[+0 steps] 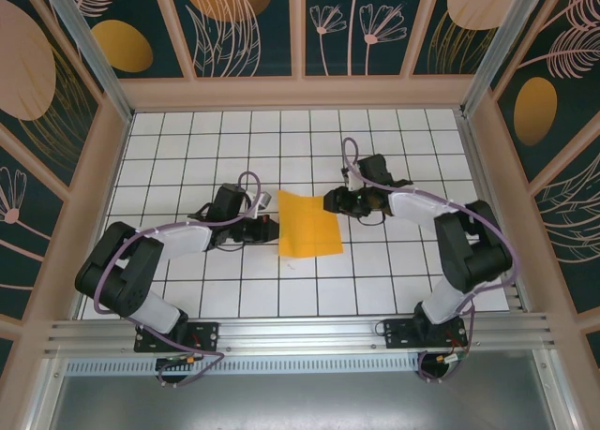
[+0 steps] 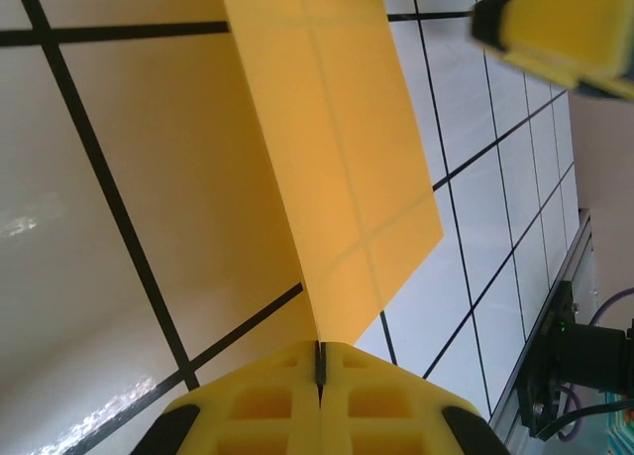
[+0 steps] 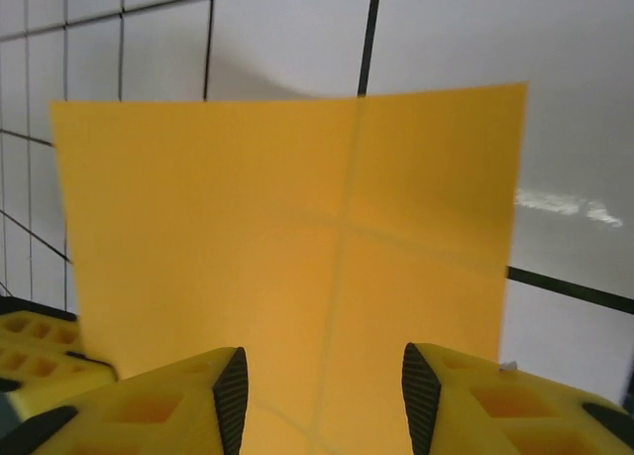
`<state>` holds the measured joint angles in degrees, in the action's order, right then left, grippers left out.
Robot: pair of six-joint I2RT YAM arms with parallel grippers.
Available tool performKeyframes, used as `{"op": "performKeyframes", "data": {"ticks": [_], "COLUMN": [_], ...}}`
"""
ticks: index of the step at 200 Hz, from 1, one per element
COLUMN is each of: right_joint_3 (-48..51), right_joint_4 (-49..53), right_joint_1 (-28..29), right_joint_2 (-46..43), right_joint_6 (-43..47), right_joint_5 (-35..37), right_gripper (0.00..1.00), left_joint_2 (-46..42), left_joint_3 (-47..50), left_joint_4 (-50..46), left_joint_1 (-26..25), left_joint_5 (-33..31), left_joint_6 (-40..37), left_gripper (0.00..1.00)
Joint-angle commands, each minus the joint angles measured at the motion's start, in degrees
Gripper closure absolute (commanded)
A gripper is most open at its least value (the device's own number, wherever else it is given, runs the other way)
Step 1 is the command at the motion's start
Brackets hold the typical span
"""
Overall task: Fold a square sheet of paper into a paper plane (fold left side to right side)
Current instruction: Place a square sheet of paper at the center of the table, then first fold in half a square sheet of paper at the center of the table.
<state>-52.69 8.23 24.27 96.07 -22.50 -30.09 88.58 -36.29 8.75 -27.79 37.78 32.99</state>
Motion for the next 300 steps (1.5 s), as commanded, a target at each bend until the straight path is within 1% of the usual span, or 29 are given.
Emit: {"op": "performKeyframes", "data": {"ticks": [1, 49, 81, 127, 173, 177, 196, 214, 257, 300], "right_joint_3": [-0.05, 1.65, 4.01, 5.85, 8.23, 8.49, 9.48, 10.18, 8.38, 4.10], "right_joint_4": [-3.02, -1.09, -2.89, -5.11, -10.31, -10.87, -13.51, -15.14, -15.80, -19.74], "right_joint_1": [0.95, 1.13, 0.91, 0.54, -1.36, -1.47, -2.27, -3.29, -3.94, -0.46], "right_joint_2": [3.40, 6.54, 6.93, 6.35, 4.98, 4.89, 4.41, 2.19, -3.78, -1.50], "right_joint_6": [-3.51, -3.76, -4.89, -5.87, -7.70, -7.83, -9.08, -9.92, -11.98, -16.34], "right_joint_5": [-1.08, 0.89, 0.01, -0.48, -5.08, -5.50, -7.50, -8.21, -8.60, -9.63], "right_gripper": [0.53, 0.54, 0.54, 0.53, 0.52, 0.52, 0.51, 0.50, 0.44, 0.44], "left_joint_2": [0.20, 1.88, 4.20, 6.92, 9.29, 10.91, 12.46, 13.33, 14.15, 14.43], "left_joint_3": [-2.56, -5.17, -7.32, -10.88, -13.47, -13.77, -15.02, -15.81, -16.52, -16.61], "left_joint_4": [-2.64, -3.49, -2.65, -1.94, -1.50, -1.33, -1.33, -1.54, -1.64, -1.20], "left_joint_1": [-0.01, -0.05, -0.37, -2.58, -5.36, -5.50, -6.28, -6.60, -6.75, -6.91], "left_joint_5": [-0.89, 0.05, 1.17, 1.59, 1.51, 1.51, 1.51, 1.42, 1.03, 0.99], "left_joint_6": [-2.01, -2.25, -1.21, 0.21, 1.07, 1.17, 1.42, 1.42, 1.54, 1.81], "left_gripper": [1.00, 1.00, 1.00, 1.00, 1.00, 1.00, 1.00, 1.00, 1.00, 1.00]}}
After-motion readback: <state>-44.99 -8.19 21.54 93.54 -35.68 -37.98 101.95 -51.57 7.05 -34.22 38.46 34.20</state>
